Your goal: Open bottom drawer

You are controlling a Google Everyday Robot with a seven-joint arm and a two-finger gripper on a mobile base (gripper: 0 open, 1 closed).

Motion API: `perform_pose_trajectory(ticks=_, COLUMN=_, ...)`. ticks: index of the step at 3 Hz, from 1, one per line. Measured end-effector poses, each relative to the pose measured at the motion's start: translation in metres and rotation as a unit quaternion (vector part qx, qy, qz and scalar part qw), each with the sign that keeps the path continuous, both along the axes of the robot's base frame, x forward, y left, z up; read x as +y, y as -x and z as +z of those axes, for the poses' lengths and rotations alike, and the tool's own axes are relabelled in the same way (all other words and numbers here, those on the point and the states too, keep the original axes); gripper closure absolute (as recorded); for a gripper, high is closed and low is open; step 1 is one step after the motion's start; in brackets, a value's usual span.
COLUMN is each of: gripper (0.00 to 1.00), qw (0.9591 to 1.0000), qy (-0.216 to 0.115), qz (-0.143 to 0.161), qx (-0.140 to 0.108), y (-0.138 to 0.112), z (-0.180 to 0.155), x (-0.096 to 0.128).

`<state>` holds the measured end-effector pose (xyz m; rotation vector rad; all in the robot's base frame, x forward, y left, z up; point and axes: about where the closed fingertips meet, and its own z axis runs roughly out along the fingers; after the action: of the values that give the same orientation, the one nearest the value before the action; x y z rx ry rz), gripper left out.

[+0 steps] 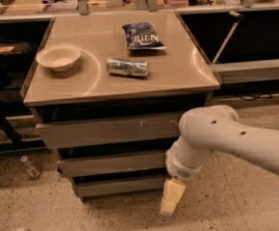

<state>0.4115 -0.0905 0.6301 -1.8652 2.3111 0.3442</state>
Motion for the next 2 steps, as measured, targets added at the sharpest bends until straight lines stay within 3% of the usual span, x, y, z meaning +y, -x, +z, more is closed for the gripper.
perform_pose_trajectory(ticks=1, gripper=0.00, qw=0.9987, qy=-0.020, qz=-0.022, qx=0.041, y=0.007, z=-0.079, x=0.011)
perform_pose_trajectory(ticks=2, gripper=0.00, qw=0.9968, qy=-0.033, qz=-0.035, qx=0.063, y=0.008, z=-0.140, x=0.020)
